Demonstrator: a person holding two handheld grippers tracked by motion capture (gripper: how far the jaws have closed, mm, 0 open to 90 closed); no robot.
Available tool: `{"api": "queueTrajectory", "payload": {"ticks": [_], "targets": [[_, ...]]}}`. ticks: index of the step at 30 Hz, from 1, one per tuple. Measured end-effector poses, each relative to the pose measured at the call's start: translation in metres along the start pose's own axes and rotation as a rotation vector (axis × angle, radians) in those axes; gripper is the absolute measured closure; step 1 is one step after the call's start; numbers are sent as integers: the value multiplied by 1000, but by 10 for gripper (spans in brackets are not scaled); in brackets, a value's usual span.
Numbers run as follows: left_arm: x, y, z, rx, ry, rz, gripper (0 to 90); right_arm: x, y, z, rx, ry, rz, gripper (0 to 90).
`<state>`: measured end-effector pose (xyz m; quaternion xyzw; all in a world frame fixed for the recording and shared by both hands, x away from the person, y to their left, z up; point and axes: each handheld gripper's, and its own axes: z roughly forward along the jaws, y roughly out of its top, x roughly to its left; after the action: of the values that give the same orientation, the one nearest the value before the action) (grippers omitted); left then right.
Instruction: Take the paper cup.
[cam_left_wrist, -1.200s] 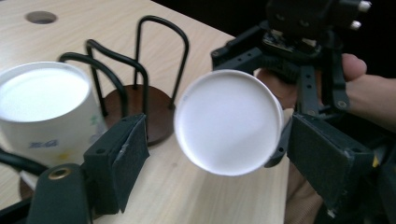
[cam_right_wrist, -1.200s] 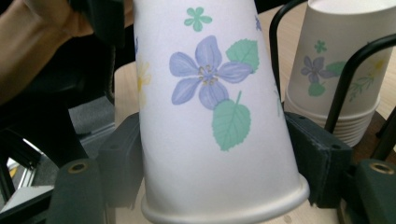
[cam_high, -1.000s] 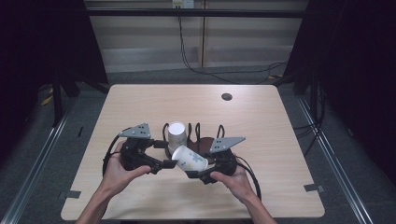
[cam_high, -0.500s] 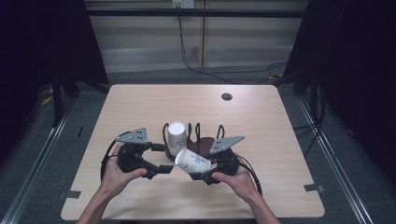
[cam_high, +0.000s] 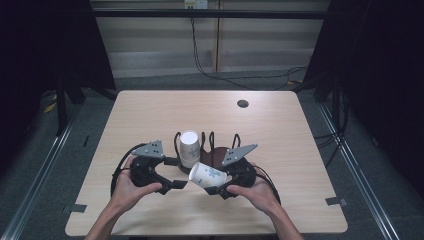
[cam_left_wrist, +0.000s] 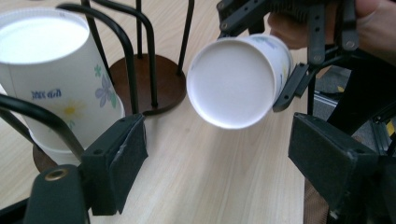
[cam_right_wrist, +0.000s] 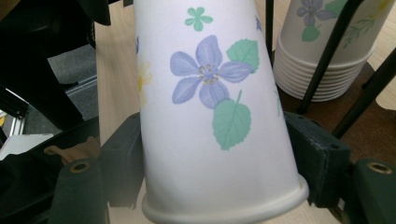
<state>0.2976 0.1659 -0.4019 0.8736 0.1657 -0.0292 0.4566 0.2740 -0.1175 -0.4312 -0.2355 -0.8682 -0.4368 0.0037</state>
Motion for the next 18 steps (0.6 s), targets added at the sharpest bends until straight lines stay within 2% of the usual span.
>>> {"api": "queueTrajectory", "payload": {"ticks": [9,18], "targets": [[-1,-1,6,24,-36,9,193,1,4,-5,47,11,-22,280],[-2,-2,7,37,-47,33,180,2,6,-5,88,18,-42,284]]}}
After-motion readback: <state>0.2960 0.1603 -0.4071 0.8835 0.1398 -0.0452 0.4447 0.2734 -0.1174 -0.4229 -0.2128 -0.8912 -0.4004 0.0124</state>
